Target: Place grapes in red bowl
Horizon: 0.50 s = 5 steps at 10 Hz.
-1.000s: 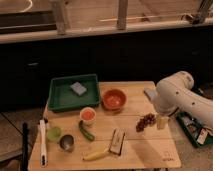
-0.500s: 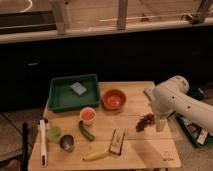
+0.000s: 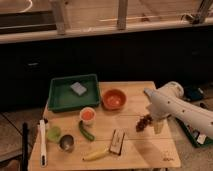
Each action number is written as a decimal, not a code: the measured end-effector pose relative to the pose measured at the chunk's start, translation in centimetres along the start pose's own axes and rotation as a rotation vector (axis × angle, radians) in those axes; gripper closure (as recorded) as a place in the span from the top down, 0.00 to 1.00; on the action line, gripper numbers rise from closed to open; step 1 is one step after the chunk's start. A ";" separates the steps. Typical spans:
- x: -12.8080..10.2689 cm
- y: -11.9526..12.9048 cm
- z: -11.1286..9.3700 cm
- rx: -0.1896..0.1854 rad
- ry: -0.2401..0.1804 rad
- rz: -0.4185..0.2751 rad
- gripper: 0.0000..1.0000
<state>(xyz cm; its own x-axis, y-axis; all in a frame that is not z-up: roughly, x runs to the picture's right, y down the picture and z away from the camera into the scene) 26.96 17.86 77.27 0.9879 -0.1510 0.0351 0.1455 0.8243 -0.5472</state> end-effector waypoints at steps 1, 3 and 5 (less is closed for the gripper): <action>0.1 -0.1 1.0 0.002 -0.003 -0.008 0.80; 0.0 -0.5 2.1 0.005 -0.007 -0.026 0.80; 0.1 -0.6 2.4 0.007 -0.009 -0.037 0.80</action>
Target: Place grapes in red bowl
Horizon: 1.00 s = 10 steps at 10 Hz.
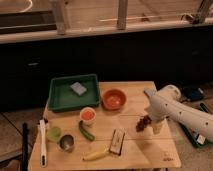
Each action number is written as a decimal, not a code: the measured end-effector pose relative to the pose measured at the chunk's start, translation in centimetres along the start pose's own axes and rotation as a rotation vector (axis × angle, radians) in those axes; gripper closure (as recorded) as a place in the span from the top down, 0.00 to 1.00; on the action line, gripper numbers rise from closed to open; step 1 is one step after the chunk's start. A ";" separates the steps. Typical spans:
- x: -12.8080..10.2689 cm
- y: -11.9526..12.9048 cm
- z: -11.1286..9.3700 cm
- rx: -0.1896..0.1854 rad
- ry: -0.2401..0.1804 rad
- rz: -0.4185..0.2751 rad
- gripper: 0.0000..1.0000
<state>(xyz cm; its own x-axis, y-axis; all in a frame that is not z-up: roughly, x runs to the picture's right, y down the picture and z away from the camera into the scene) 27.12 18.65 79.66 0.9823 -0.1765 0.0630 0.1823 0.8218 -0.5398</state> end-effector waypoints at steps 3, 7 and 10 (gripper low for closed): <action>0.3 -0.2 0.9 0.002 -0.007 -0.017 0.80; 0.6 -0.6 1.9 0.007 -0.017 -0.046 0.80; 0.7 -0.6 2.5 0.010 -0.024 -0.062 0.80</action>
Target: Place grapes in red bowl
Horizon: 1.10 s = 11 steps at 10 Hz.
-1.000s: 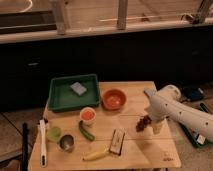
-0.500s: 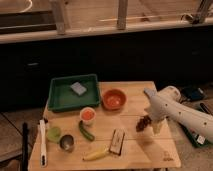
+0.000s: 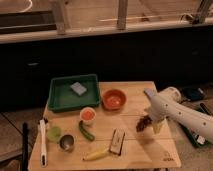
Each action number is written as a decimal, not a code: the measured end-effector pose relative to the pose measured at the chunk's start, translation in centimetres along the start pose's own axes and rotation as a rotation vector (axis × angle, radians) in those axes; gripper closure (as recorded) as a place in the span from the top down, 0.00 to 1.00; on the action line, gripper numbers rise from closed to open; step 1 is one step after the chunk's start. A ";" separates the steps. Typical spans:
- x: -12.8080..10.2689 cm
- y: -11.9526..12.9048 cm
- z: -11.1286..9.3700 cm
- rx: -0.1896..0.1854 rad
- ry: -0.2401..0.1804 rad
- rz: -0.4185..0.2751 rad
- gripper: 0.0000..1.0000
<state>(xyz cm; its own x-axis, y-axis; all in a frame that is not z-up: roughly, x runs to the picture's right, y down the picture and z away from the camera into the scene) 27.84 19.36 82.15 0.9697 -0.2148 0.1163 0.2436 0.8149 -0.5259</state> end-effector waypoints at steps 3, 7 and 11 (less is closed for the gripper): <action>0.1 0.0 0.4 0.005 -0.007 -0.018 0.80; 0.1 -0.1 1.0 0.013 -0.019 -0.036 0.80; -0.1 -0.1 1.6 0.019 -0.028 -0.052 0.80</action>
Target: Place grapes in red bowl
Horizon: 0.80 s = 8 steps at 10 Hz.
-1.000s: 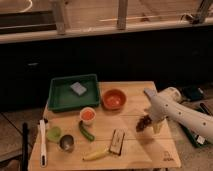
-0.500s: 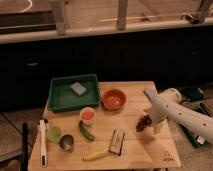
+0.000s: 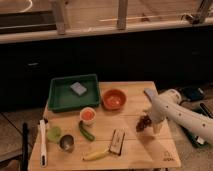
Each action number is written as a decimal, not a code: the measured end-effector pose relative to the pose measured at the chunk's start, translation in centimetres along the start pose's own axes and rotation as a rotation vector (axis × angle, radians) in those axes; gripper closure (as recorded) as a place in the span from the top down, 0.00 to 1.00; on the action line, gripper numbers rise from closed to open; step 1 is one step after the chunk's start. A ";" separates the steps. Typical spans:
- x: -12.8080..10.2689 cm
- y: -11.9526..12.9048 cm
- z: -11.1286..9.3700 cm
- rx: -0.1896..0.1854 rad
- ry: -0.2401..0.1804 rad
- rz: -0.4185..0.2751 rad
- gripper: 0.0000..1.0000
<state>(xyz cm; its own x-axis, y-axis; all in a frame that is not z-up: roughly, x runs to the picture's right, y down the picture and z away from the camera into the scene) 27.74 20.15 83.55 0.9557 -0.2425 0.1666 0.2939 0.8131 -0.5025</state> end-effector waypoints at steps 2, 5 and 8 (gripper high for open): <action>-0.2 0.0 0.2 0.003 -0.005 -0.006 0.77; -0.4 0.1 0.5 0.008 -0.012 -0.015 0.74; -0.6 0.0 0.6 0.011 -0.017 -0.018 0.68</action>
<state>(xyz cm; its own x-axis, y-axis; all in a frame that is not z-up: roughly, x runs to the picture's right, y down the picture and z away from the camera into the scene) 27.20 20.60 83.95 0.9500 -0.2478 0.1900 0.3105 0.8146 -0.4899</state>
